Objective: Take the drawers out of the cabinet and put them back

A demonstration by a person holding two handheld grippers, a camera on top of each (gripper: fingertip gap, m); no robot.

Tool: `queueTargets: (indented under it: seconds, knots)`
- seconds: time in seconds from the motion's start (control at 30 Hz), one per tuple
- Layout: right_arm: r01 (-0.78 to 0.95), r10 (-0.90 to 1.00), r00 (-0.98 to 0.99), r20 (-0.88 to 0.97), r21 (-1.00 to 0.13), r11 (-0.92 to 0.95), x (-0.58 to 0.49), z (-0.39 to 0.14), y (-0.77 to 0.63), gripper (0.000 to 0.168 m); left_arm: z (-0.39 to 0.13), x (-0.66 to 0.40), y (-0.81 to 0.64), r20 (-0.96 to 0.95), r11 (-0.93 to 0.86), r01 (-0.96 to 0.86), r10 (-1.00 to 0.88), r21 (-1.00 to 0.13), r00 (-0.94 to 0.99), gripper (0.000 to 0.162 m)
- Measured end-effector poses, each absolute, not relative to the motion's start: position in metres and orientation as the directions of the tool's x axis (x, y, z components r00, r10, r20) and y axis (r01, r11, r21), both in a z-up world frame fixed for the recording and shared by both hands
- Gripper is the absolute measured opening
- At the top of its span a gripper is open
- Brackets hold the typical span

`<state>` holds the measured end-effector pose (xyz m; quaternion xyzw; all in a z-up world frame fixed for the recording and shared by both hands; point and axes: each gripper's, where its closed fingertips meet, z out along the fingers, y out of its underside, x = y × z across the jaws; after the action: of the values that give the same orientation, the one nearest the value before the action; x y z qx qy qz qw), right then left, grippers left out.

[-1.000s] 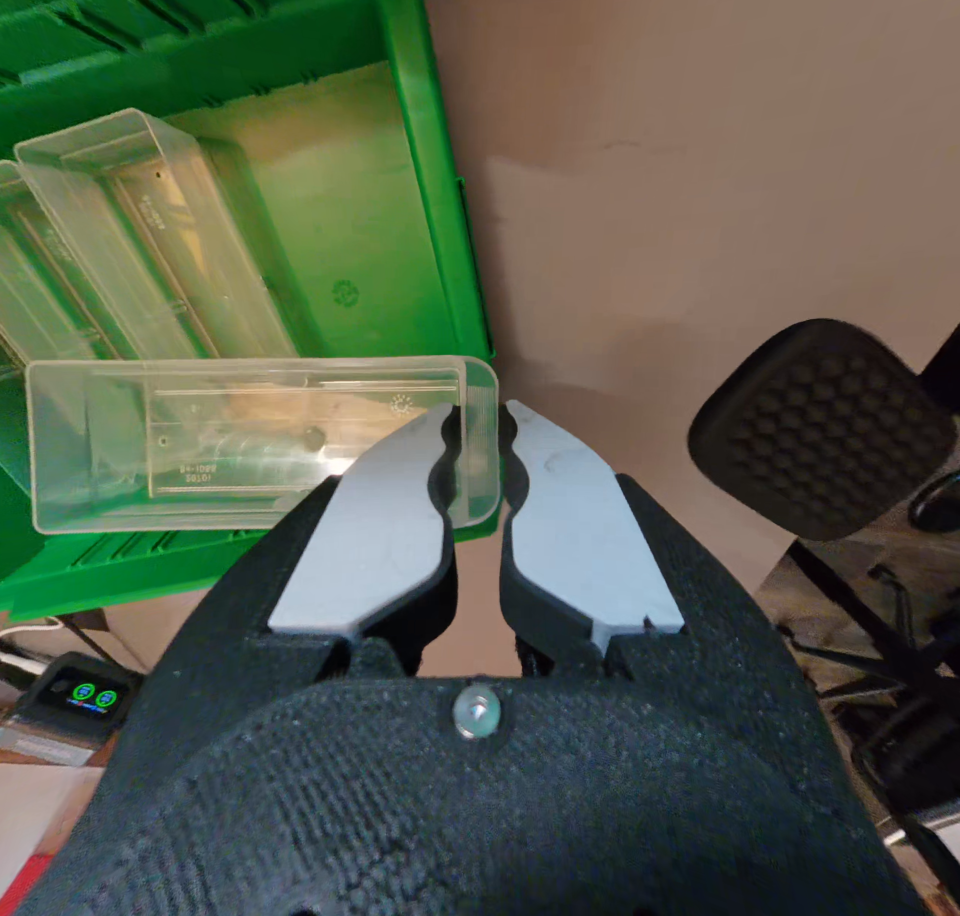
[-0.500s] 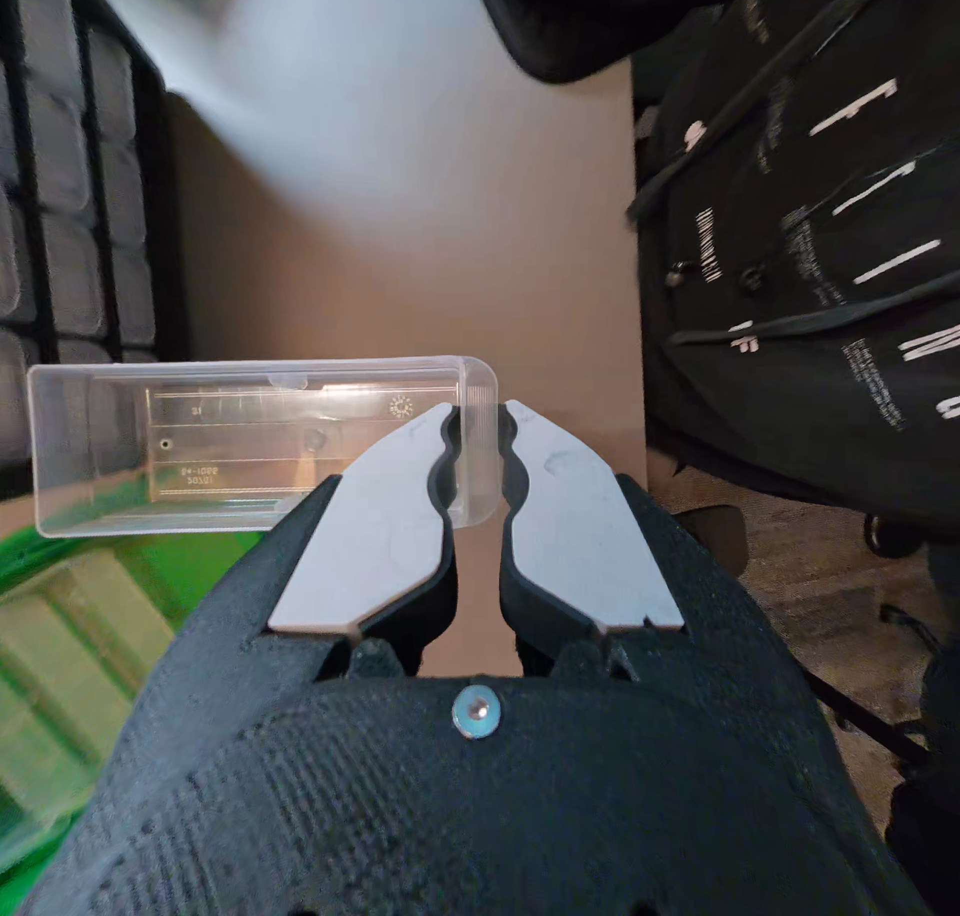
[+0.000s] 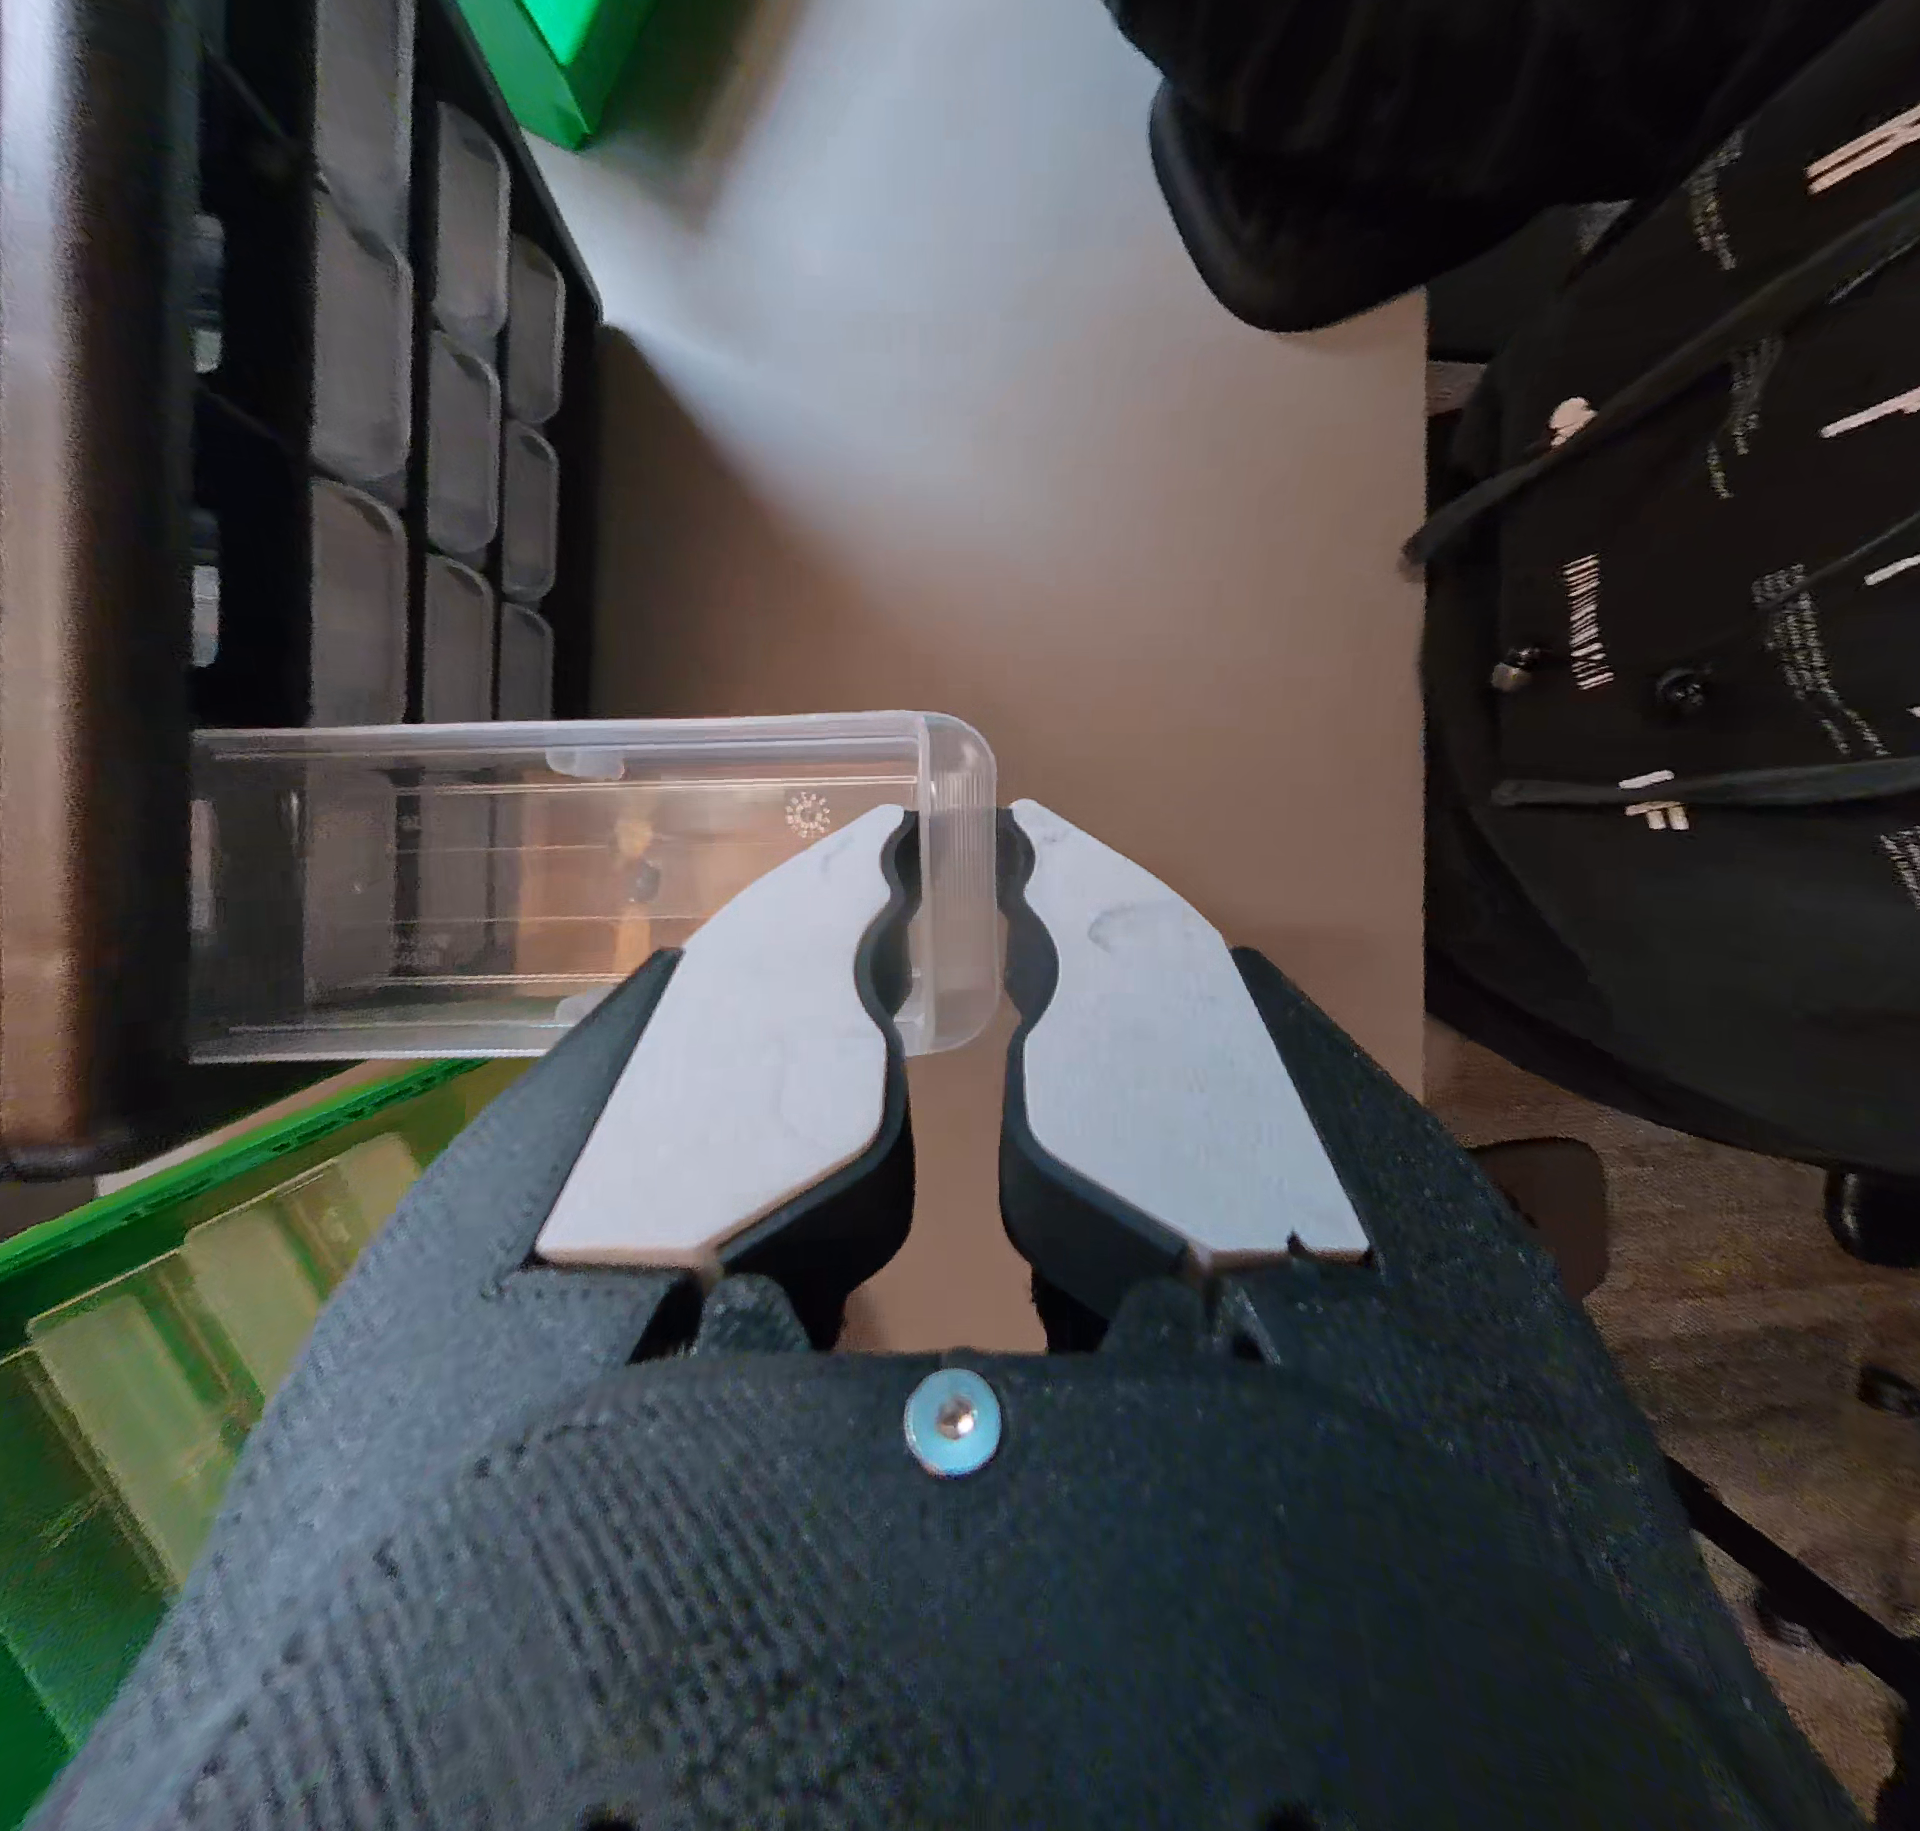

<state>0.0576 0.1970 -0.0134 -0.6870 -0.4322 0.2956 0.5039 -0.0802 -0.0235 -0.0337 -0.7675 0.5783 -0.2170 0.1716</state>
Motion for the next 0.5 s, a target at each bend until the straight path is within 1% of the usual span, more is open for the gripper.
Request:
queueTargets:
  seconds: [0.3,0.47,0.5]
  knots:
    - [0.296,0.891,0.453,0.032,-0.948,-0.117,0.057,-0.013,0.197,0.000,-0.041,-0.078,-0.008,0.021,-0.217,-0.837,-0.971,-0.501,0.239,0.014]
    - [0.297,0.890,0.455,0.034,-0.948,-0.115,0.057,-0.013,0.197,0.000,-0.053,-0.095,0.018,-0.149,-0.175,-0.882,-0.953,-0.437,0.263,0.015]
    - [0.298,0.890,0.455,0.034,-0.948,-0.116,0.057,-0.014,0.197,0.000,-0.054,-0.097,0.022,-0.168,-0.167,-0.881,-0.950,-0.442,0.264,0.016]
